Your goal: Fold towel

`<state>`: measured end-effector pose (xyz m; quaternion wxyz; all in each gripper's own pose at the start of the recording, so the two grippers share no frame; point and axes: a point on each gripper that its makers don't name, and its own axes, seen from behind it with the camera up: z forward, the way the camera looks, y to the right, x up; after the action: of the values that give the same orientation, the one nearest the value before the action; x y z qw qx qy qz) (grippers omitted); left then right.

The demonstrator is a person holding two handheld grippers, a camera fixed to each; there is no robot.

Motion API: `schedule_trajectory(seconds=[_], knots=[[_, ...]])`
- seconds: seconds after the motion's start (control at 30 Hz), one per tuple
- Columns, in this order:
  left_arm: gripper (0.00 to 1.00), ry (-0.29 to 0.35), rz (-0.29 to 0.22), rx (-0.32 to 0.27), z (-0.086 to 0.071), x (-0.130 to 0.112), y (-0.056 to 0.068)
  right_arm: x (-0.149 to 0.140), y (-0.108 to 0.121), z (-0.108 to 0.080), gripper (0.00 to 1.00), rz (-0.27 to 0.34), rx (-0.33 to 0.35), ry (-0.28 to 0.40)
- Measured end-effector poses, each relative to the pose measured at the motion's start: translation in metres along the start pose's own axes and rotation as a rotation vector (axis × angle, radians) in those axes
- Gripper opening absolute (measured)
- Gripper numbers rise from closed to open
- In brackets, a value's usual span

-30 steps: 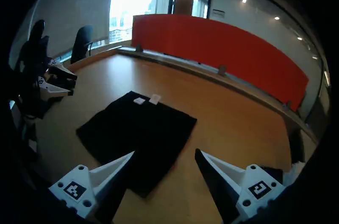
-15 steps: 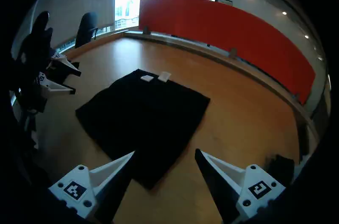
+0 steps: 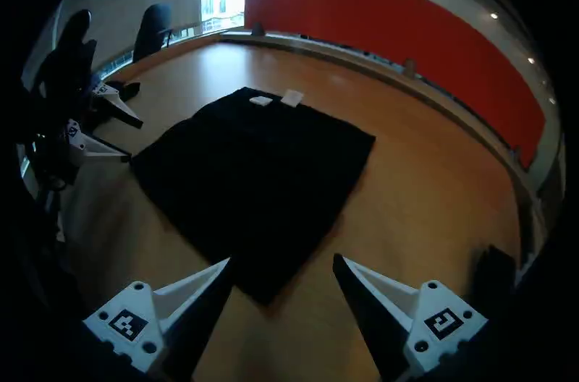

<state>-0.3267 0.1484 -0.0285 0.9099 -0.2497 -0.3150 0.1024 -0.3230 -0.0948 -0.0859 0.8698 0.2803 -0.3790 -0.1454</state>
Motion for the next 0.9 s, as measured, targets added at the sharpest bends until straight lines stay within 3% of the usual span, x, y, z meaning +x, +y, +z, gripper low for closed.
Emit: schedule_trajectory(seconds=[0.57,0.9], knots=[[0.95,-0.067,0.023,-0.062,0.015,-0.019,0.015,-0.025,-0.007,0.005,0.99,-0.029,0.047,-0.064],[0.94,-0.078,0.048,-0.062,0.017,-0.022,0.019,-0.028,-0.012,0.006,0.94,-0.042,0.079,-0.065]])
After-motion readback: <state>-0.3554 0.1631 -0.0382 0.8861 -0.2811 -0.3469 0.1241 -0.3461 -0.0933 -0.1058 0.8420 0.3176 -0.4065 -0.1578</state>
